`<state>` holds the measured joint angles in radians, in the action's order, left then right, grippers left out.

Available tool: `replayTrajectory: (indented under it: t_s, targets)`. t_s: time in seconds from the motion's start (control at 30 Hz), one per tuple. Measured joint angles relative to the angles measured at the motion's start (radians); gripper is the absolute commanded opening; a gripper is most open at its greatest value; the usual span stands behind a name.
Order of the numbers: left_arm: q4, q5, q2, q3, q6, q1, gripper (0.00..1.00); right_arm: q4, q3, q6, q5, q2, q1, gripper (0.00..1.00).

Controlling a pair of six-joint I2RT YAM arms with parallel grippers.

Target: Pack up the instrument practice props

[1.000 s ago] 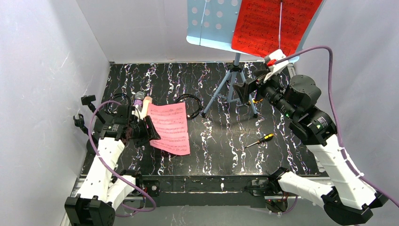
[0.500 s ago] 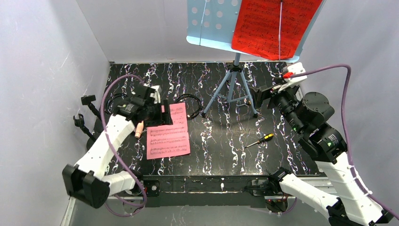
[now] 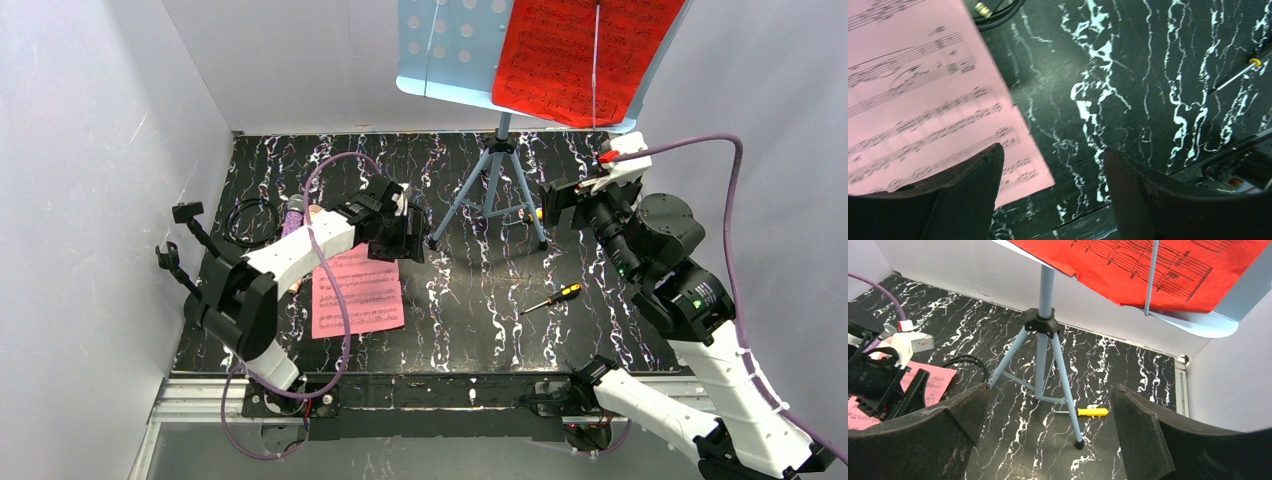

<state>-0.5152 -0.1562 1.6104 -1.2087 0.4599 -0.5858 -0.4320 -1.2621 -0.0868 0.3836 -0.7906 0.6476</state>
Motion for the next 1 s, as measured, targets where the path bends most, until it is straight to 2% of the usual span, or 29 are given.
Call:
replayTrajectory:
  t_s: [0.3, 0.67, 1.0]
  targets:
    - [0.119, -0.057, 0.192, -0.031, 0.013, 0.001, 0.55, -0.046, -0.001, 0.006, 0.057, 0.02, 0.0, 0.99]
    - [0.143, -0.035, 0.309, -0.1, -0.014, 0.015, 0.53, -0.076, -0.029, 0.019, 0.097, 0.031, 0.0, 0.99]
    - [0.139, -0.008, 0.464, -0.295, -0.055, 0.092, 0.53, -0.093, -0.04, 0.022, 0.112, 0.019, 0.0, 0.99]
